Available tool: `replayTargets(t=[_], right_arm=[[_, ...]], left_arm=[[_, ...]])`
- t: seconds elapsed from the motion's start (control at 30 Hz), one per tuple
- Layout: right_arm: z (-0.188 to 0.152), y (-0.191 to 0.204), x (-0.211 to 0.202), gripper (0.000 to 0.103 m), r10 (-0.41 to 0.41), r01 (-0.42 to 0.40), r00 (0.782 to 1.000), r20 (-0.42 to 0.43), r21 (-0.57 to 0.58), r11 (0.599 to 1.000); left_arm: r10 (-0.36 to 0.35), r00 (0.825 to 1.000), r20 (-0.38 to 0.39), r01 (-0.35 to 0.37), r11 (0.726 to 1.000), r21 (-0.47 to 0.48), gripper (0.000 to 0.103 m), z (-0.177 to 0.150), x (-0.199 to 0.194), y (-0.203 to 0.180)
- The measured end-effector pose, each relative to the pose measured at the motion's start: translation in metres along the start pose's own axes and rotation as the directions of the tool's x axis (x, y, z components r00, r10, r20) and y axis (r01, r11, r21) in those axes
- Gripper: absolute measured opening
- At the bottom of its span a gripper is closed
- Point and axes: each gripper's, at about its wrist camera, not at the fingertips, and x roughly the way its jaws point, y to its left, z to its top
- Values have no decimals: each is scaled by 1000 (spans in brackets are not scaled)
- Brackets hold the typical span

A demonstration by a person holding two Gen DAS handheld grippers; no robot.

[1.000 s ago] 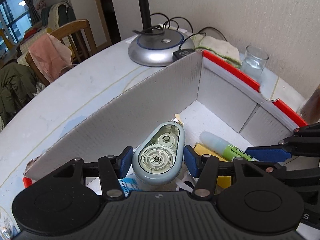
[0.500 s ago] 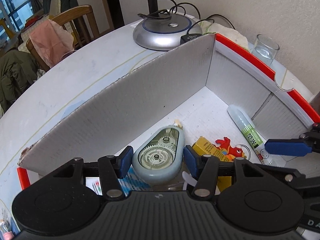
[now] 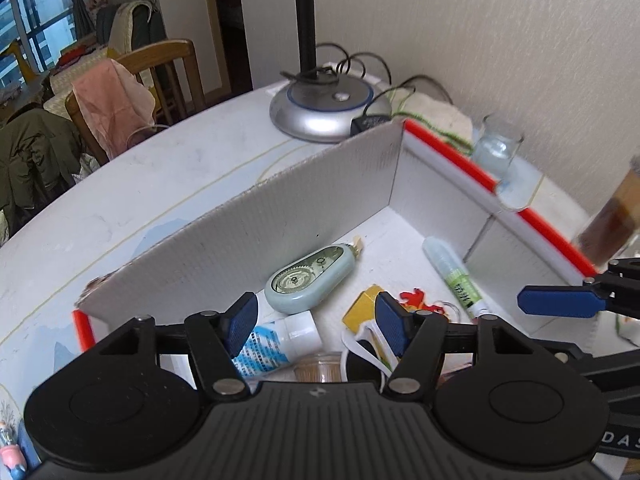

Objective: Organize rigid objects
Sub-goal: 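Lower both items into the shoebox and open both tools, then move both tools back over the pig figure and teal sharpener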

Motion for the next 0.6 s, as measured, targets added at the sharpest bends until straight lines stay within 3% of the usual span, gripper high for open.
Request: replayTargets(t=[0.6], right_arm=[[-3, 40, -56, 61, 30, -27, 993, 115, -26, 999]], left_arm=[[-18, 985, 171, 30, 997, -67, 64, -38, -107, 22]])
